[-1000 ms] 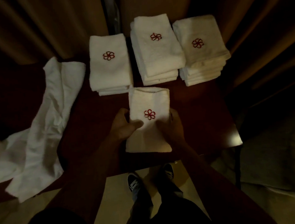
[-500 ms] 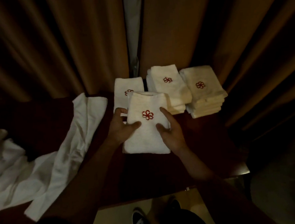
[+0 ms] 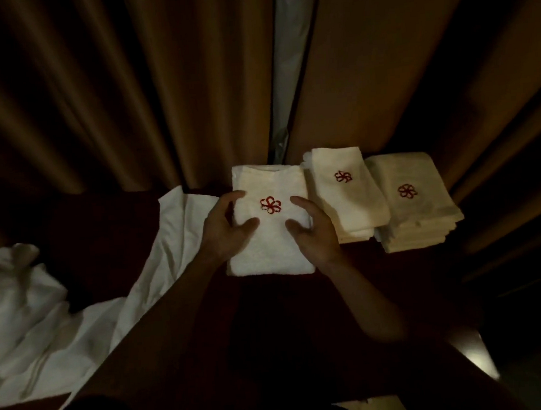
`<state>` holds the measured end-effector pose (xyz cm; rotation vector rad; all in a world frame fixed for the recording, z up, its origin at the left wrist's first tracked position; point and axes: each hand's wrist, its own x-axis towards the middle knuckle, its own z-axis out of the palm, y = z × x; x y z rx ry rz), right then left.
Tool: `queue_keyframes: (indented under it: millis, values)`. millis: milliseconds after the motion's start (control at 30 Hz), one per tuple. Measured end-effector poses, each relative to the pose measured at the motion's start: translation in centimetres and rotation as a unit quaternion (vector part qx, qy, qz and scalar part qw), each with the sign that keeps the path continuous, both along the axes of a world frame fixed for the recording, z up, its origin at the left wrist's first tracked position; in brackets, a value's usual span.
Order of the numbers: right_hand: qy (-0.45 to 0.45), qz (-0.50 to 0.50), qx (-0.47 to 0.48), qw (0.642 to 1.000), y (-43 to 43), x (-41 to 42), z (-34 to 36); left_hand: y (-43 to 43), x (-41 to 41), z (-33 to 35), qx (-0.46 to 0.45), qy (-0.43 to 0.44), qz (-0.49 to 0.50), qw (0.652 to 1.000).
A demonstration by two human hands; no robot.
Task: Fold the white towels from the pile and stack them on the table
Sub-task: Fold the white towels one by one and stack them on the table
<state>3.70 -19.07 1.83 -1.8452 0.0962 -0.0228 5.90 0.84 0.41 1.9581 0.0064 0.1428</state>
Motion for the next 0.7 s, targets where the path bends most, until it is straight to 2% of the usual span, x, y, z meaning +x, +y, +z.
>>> queue_keyframes:
  millis: [333, 500, 700]
  values:
    - [0.028, -0.003, -0.037, 0.999, 0.9, 9.9, -2.5, 0.2, 9.1, -2.2, -0.01, 0.044, 0.034, 0.998]
    - [0.081, 0.006, -0.084, 0.993, 0.5, 11.2, -3.3, -0.5, 10.5, -4.2, -0.015, 0.087, 0.041, 0.995]
    - [0.085, 0.003, -0.135, 0.987, 0.8, 11.6, -3.2, -0.8, 10.9, -5.1, -0.039, 0.106, 0.057, 0.992]
